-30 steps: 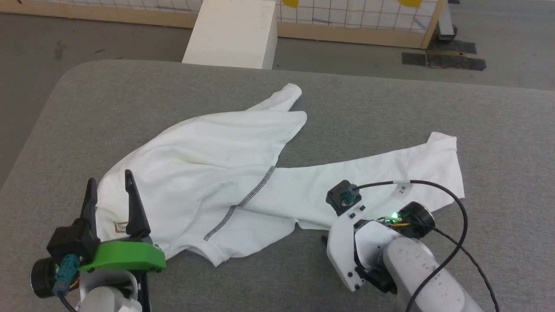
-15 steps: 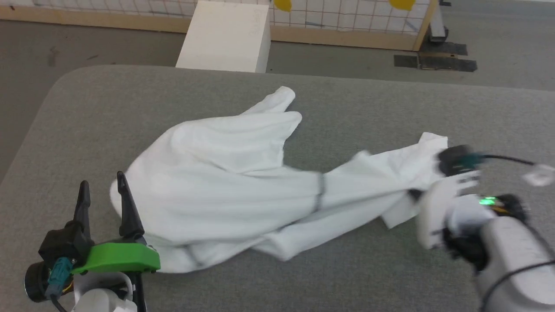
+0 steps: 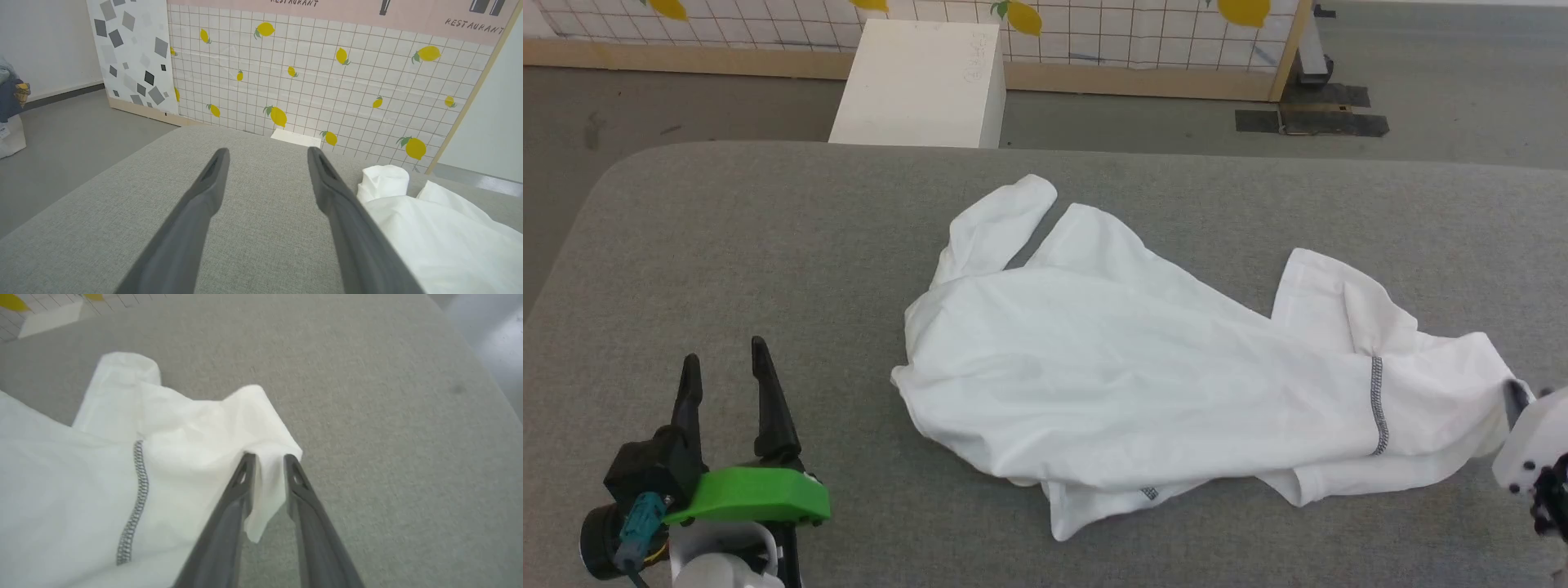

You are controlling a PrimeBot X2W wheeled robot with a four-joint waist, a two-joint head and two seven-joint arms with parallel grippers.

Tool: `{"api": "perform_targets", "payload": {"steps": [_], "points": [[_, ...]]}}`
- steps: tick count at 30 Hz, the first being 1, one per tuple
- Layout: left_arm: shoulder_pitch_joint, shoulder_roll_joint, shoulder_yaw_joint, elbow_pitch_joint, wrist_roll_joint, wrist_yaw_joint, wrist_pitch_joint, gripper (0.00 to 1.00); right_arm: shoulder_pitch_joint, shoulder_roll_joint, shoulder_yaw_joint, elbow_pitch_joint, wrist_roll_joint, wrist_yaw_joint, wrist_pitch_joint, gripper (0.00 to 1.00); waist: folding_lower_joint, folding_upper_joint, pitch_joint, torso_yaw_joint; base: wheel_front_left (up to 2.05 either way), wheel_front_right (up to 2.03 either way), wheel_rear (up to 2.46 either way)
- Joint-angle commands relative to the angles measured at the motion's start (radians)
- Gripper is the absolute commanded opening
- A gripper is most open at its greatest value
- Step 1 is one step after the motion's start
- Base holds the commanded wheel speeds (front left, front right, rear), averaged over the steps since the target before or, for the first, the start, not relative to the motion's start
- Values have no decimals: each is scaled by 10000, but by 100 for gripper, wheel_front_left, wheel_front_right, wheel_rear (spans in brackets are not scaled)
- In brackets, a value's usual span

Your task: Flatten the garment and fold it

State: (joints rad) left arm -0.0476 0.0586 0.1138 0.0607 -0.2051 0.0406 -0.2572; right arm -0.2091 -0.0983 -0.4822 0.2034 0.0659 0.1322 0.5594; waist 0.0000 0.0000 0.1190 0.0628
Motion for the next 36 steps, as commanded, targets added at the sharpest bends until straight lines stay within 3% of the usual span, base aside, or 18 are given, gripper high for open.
{"api": "perform_targets", "payload": {"steps": [1, 7, 13, 20, 22, 27, 32, 36], "points": [[142, -39, -15, 85, -53, -80, -45, 100, 30, 123, -3, -429, 258, -15, -528, 100, 0, 0, -13, 38, 0, 0, 0], [130, -57, -174, 475, -318, -173, -45, 100, 631, 465, 161, -2040, 1464, -15, -2634, 100, 0, 0, -162, 157, 0, 0, 0], [-188, -71, -737, 612, -820, -406, 461, 100, 1695, 477, 1047, -1953, 3073, -15, -3937, 100, 0, 0, -311, 109, 0, 0, 0], [-3679, 126, -2221, 1022, -756, -1141, 3556, 100, 1785, 479, 1977, -1727, 3496, -15, -4377, 100, 0, 0, 189, -335, 0, 0, 0], [-4846, 119, -2653, 1578, -740, -1306, 4340, 100, 1534, 479, 2184, -1740, 3502, -15, -4373, 100, 0, 0, 469, -593, 0, 0, 0], [-6970, 223, -3724, 3743, -670, -1531, 7455, 100, 964, 479, 2605, -1665, 3782, -15, -4620, 100, 0, 0, 1321, -1493, 0, 0, 0], [-7804, 618, -4669, 5129, -542, -1652, 10152, 100, 818, 480, 2674, -1328, 3956, -15, -5018, 100, 0, 0, 2017, -2132, 0, 0, 0], [-7836, 1075, -5432, 5495, -462, -1697, 10914, 100, 815, 480, 2655, -1095, 3995, -15, -5292, 100, 0, 0, 2339, -2318, 0, 0, 0]]}}
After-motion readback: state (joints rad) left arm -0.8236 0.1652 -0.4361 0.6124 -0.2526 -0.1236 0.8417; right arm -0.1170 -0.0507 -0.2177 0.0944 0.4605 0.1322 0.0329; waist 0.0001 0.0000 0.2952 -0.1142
